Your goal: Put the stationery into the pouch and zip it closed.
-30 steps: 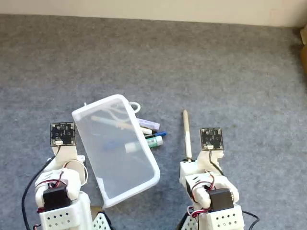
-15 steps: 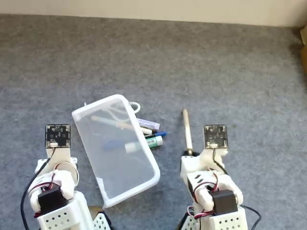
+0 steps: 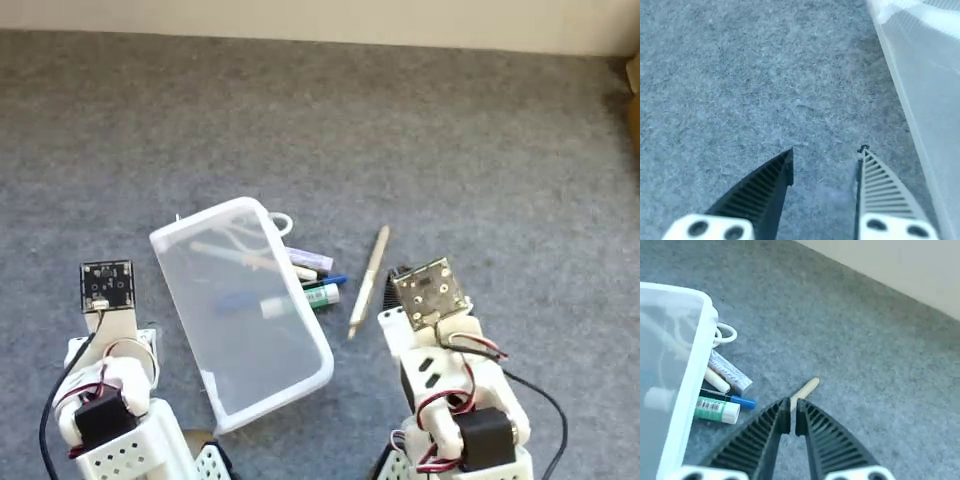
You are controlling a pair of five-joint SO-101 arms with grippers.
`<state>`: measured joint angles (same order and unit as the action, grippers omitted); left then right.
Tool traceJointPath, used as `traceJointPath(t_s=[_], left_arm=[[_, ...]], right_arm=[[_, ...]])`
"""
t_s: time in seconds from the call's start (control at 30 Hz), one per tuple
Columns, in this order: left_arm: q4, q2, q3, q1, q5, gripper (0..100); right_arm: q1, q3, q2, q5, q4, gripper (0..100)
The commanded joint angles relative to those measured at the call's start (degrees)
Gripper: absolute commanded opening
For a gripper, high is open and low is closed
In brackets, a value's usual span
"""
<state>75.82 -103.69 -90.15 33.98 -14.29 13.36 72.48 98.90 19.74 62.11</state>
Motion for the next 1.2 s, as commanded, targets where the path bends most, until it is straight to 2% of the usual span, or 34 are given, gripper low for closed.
traceJointPath(t_s=[0.0,0.1,0.2,0.43,0.7,1.03,1.17], left_arm=[[-1.2,-0.6,0.6,0.4,-0.4,21],[-1.1,-0.5,0.5,0.1,-0.4,21],[-1.4,-0.5,0.0,0.0,-0.4,21],[-1.4,-0.5,0.0,0.0,-0.4,21],[-1.4,-0.5,0.0,0.0,-0.4,21],[-1.4,-0.5,-0.1,0.0,-0.5,21],[-1.5,-0.5,-0.6,0.0,-0.6,21]], right_arm=[[2.6,-11.6,-11.7,-0.7,3.7,3.1],[5.7,-19.1,-21.8,-0.9,7.6,3.2],[7.7,-25.1,-30.1,-5.5,10.1,4.1],[14.6,-34.7,-46.8,-12.6,15.2,19.3],[24.0,-43.3,-63.8,-22.3,17.9,19.3],[29.2,-48.6,-77.4,-24.7,11.8,19.2],[29.2,-48.6,-81.8,-28.8,7.3,19.2]])
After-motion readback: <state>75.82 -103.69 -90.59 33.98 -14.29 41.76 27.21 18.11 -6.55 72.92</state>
